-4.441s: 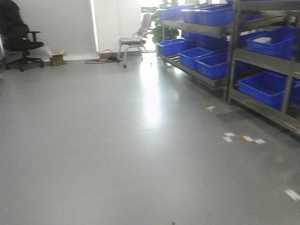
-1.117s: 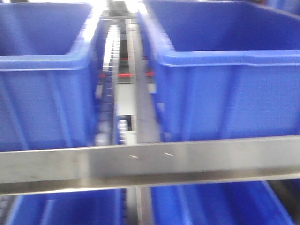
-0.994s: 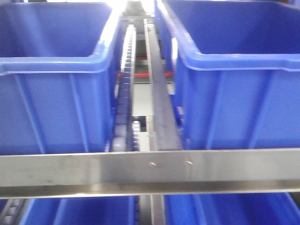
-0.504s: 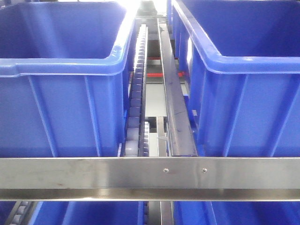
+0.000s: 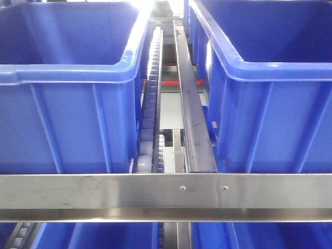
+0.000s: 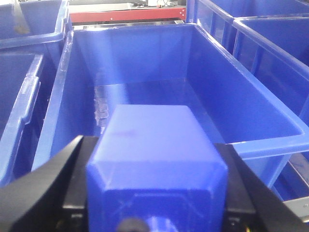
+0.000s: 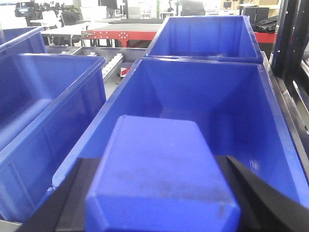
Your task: Pick and sort blue part to right shelf
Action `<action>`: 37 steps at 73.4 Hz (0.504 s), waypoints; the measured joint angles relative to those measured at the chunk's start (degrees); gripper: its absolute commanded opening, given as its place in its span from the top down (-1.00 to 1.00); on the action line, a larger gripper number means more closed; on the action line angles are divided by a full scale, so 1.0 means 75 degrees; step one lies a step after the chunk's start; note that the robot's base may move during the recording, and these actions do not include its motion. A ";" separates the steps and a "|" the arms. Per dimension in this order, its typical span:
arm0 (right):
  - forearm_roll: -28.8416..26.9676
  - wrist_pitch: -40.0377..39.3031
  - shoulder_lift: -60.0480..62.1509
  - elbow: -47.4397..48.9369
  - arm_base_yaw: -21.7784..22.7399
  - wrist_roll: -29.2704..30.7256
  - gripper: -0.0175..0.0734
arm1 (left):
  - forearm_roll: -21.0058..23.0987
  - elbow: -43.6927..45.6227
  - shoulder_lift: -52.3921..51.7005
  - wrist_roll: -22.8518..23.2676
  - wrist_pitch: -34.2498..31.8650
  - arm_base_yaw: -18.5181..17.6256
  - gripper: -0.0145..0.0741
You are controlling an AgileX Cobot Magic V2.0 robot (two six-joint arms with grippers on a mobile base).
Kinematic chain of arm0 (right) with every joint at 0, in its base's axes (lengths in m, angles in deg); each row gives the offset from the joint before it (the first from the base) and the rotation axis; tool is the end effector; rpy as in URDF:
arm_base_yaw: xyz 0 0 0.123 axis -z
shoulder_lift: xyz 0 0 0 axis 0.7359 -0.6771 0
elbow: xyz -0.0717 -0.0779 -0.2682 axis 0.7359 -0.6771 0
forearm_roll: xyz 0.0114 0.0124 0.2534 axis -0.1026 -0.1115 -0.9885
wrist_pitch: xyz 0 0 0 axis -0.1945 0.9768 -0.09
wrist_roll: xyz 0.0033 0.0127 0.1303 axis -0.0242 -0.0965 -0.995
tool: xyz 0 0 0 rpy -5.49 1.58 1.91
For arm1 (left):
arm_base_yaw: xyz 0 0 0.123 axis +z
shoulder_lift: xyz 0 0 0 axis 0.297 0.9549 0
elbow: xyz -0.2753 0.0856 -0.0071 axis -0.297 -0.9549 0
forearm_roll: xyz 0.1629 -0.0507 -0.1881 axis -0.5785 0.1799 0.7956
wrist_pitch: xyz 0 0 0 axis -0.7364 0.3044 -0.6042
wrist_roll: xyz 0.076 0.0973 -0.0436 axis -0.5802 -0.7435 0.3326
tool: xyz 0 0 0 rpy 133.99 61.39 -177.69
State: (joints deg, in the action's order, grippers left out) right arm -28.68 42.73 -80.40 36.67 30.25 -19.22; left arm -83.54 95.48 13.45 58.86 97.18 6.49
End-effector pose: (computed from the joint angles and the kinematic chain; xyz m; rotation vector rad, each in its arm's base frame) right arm 0.0374 0.0001 0.3532 -0.1164 1.5766 0.2223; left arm 0.0565 -0.0139 0.3131 0.1818 1.6617 -0.1553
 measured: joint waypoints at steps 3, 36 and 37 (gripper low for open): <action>0.0000 0.0000 0.0000 0.0000 0.0000 0.0000 0.11 | 0.0000 0.0037 0.0100 0.0000 -0.0061 0.0000 0.21; 0.0000 0.0000 0.0000 0.0000 0.0000 0.0000 0.11 | 0.0047 0.2860 0.5378 0.0000 -0.0249 0.0000 0.21; 0.0000 0.0000 0.0000 0.0000 0.0000 0.0000 0.11 | 0.0059 0.2951 0.5654 0.0000 -0.0249 0.0000 0.20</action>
State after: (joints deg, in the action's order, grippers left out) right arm -28.68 42.73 -80.40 36.67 30.25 -19.22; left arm -83.10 117.61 55.85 58.86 95.31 6.49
